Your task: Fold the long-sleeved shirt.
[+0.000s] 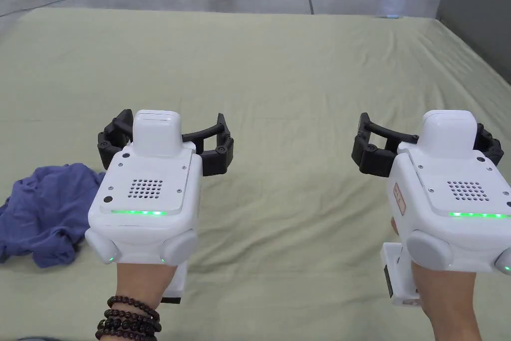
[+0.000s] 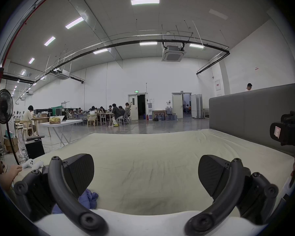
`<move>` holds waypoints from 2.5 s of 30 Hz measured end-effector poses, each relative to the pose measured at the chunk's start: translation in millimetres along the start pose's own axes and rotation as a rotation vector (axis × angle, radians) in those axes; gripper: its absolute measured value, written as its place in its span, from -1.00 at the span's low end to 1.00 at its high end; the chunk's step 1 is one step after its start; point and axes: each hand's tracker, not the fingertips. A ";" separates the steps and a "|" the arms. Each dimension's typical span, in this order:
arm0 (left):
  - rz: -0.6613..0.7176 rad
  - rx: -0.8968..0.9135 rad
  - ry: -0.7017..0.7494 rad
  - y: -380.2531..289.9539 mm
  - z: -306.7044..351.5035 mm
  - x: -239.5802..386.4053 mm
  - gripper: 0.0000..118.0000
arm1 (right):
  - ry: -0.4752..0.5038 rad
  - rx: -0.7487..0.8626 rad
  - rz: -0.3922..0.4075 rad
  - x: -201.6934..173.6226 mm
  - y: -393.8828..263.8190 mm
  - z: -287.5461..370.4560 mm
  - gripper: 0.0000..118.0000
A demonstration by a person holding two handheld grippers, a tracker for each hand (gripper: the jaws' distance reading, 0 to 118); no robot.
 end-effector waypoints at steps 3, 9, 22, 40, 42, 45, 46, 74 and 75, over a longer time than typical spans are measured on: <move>0.001 -0.006 0.002 -0.9 1.2 -1.3 1.00 | 0.008 -0.012 -0.008 -0.1 0.2 0.7 1.00; 0.012 -0.002 0.000 -1.2 4.9 -4.3 1.00 | 0.015 -0.016 -0.010 -2.0 -0.5 2.1 1.00; 0.015 -0.007 0.001 -5.7 6.4 -6.9 1.00 | 0.006 -0.018 -0.003 -2.4 -3.6 2.2 1.00; 0.000 0.020 0.005 -4.7 12.9 -0.1 1.00 | -0.038 -0.004 0.012 -1.0 -4.1 7.8 1.00; -0.012 0.026 0.009 -4.9 13.4 2.4 1.00 | -0.018 -0.028 -0.019 2.3 -1.7 7.8 1.00; 0.004 0.020 -0.001 -4.6 13.0 2.2 1.00 | -0.020 -0.054 -0.036 4.9 -2.4 6.8 1.00; 0.013 0.019 0.001 -4.5 13.0 2.3 1.00 | -0.029 -0.054 -0.034 4.9 -2.9 6.9 1.00; 0.032 0.011 0.002 -2.9 13.8 -2.0 1.00 | -0.043 -0.010 -0.018 3.2 -2.1 11.7 1.00; 0.028 0.006 0.006 -3.3 13.3 -1.2 1.00 | -0.038 -0.013 -0.014 3.0 -2.1 11.5 1.00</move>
